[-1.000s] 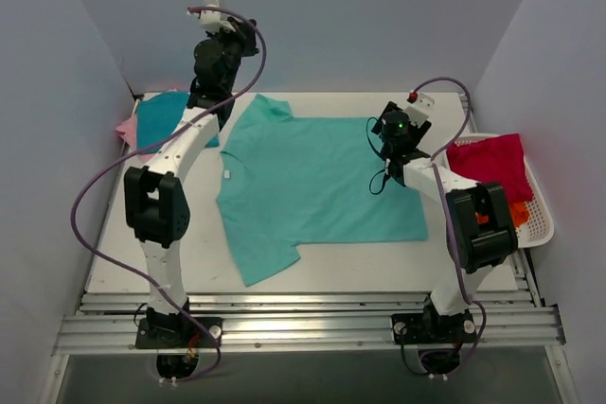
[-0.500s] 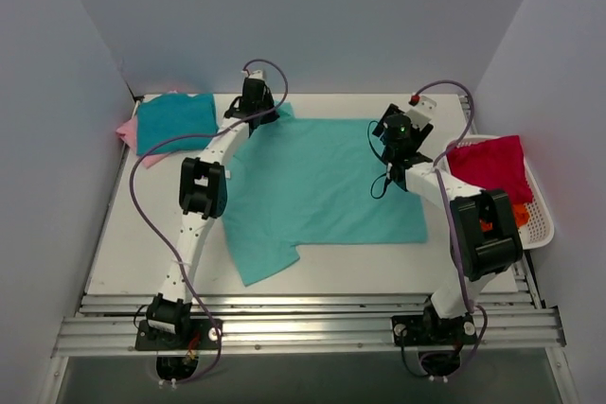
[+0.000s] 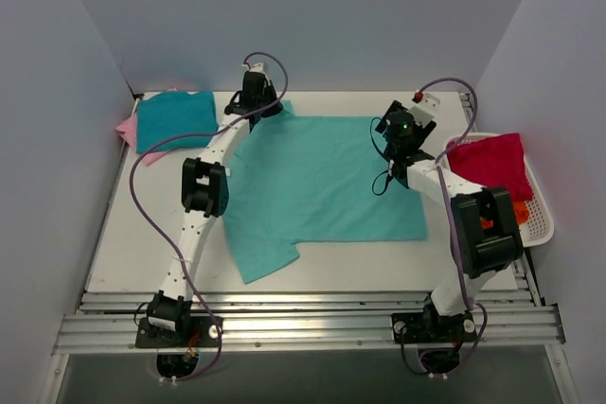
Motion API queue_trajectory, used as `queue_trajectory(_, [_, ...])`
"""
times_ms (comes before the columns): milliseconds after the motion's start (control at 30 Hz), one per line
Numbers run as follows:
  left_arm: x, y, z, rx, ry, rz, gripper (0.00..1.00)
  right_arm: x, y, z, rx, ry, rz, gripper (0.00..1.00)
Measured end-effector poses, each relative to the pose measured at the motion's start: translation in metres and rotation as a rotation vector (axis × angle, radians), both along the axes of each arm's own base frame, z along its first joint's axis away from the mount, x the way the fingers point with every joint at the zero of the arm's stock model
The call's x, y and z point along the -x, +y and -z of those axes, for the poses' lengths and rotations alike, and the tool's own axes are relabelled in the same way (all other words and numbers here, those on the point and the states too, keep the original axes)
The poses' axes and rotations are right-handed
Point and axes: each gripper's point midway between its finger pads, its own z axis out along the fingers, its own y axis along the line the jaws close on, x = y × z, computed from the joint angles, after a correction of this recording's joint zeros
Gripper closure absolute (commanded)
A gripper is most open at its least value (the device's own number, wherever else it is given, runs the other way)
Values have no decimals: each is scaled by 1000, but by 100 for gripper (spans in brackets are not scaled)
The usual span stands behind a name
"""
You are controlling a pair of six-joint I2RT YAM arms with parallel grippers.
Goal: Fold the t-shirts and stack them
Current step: Flatten the tshirt out
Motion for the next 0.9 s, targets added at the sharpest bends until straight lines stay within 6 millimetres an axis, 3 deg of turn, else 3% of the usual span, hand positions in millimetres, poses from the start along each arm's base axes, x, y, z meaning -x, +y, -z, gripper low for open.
queue_trajectory(333, [15, 8, 22, -35, 67, -7, 98, -4, -4, 7, 0, 2, 9, 35])
queue_trajectory(533, [14, 10, 20, -52, 57, -11, 98, -4, -3, 10, 2, 8, 9, 35])
queue_trajectory(700, [8, 6, 9, -26, 29, -13, 98, -4, -3, 10, 2, 7, 9, 35])
queue_trajectory(833, [-14, -7, -13, 71, -64, -20, 98, -4, -4, 9, 5, 7, 11, 35])
queue_trajectory(900, [-22, -12, -14, 126, -98, -30, 98, -4, -6, 9, 6, 5, 16, 35])
